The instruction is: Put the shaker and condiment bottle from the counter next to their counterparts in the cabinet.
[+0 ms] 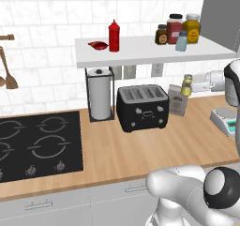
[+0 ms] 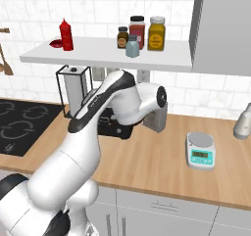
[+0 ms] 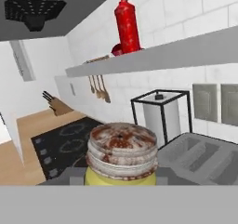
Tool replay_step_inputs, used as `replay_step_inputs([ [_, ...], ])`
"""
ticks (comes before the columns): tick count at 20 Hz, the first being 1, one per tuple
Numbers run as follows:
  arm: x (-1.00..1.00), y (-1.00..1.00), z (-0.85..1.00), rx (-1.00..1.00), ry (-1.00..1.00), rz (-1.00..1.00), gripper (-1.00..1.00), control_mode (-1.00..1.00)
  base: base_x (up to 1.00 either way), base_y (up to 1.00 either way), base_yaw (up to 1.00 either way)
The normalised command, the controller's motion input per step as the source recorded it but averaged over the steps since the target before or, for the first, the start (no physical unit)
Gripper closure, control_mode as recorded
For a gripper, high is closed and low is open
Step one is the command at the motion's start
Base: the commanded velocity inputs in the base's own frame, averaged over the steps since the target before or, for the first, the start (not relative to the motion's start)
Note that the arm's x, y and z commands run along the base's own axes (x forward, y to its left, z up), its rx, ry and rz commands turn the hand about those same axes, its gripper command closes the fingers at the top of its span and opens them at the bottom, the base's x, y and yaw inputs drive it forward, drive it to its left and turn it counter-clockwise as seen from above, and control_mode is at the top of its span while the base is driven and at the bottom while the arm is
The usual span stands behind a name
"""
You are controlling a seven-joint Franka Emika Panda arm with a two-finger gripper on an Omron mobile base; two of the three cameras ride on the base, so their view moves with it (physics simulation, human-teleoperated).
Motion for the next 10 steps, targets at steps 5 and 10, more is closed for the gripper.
replay_step_inputs([
  [5,0.00,-0.06,0.51,0.00,0.00,-0.16,1.00,-1.00,0.00,0.00,0.00],
  [10,0.00,0.00,0.55,-0.04,0.00,-0.10,1.00,-1.00,0.00,0.00,0.00],
])
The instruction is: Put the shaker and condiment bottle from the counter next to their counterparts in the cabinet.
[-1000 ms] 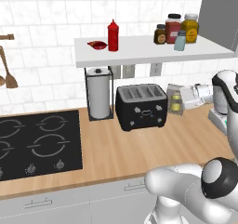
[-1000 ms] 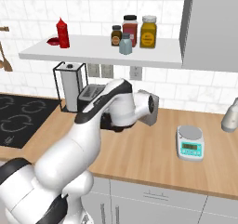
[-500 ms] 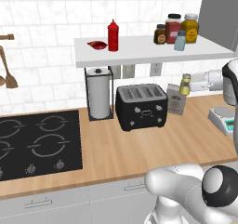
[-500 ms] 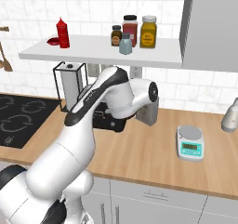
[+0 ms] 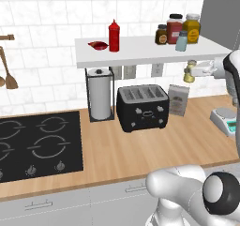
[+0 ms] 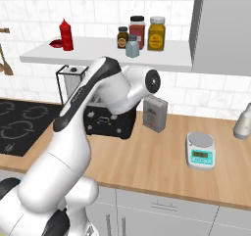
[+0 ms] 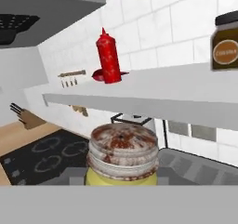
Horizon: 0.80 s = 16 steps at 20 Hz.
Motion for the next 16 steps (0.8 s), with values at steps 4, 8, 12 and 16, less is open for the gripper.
replay_step_inputs([
  [4,0.00,0.00,0.59,-0.04,-0.01,-0.08,1.00,-1.00,0.00,0.00,0.00],
  [8,0.00,0.00,0.61,-0.09,-0.04,-0.07,1.00,-1.00,0.00,0.00,0.00],
  [12,0.08,0.00,0.53,-0.13,-0.05,-0.06,1.00,-1.00,0.00,0.00,0.00],
  [16,0.27,0.00,0.18,-0.22,-0.14,-0.03,1.00,-1.00,0.00,0.00,0.00],
])
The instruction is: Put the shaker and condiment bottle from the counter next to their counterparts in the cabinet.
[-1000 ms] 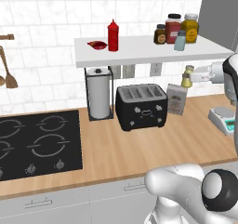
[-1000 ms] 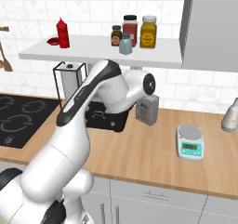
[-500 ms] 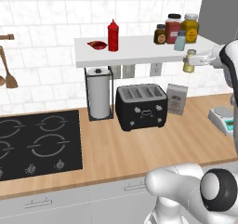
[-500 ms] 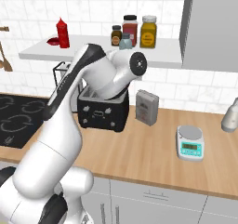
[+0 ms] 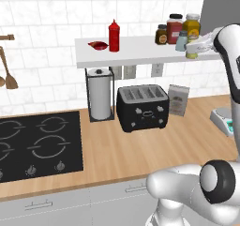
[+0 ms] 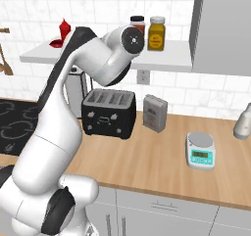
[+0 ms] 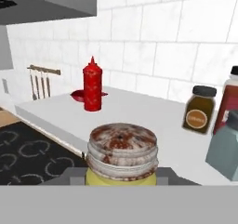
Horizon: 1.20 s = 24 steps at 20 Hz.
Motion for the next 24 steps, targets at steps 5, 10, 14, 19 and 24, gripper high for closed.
replay_step_inputs([
  [5,0.34,0.00,-0.08,-0.24,-0.19,0.00,1.00,-1.00,0.00,0.00,0.00],
  [10,0.34,0.00,-0.24,-0.14,-0.12,-0.03,1.00,-1.00,0.00,0.00,0.00],
  [14,0.20,0.00,-0.10,0.03,0.02,-0.09,1.00,-1.00,0.00,0.00,0.00],
  [19,0.20,0.00,0.02,0.07,0.02,-0.11,1.00,-1.00,0.00,0.00,0.00],
  [24,0.23,0.00,0.04,0.01,0.00,-0.08,1.00,-1.00,0.00,0.00,0.00],
])
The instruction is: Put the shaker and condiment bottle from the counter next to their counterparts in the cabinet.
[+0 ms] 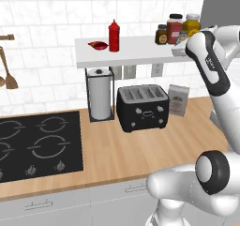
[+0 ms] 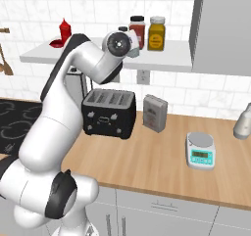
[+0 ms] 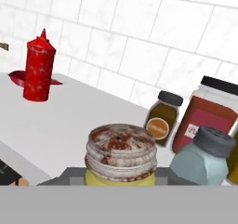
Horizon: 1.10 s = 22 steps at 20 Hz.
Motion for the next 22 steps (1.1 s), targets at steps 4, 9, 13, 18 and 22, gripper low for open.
replay_step_inputs([
  [4,0.16,0.00,0.00,0.00,0.00,-0.05,1.00,-1.00,0.00,0.00,0.00],
  [9,0.07,0.00,-0.01,0.07,0.00,-0.05,1.00,-1.00,0.00,0.00,0.00],
  [13,0.13,0.00,0.00,0.16,0.00,-0.04,1.00,-1.00,0.00,0.00,0.00],
  [18,0.16,0.00,0.00,0.16,0.00,-0.04,1.00,-1.00,0.00,0.00,0.00],
  [22,0.10,0.00,-0.18,0.01,0.00,-0.01,1.00,-1.00,0.00,0.00,0.00],
])
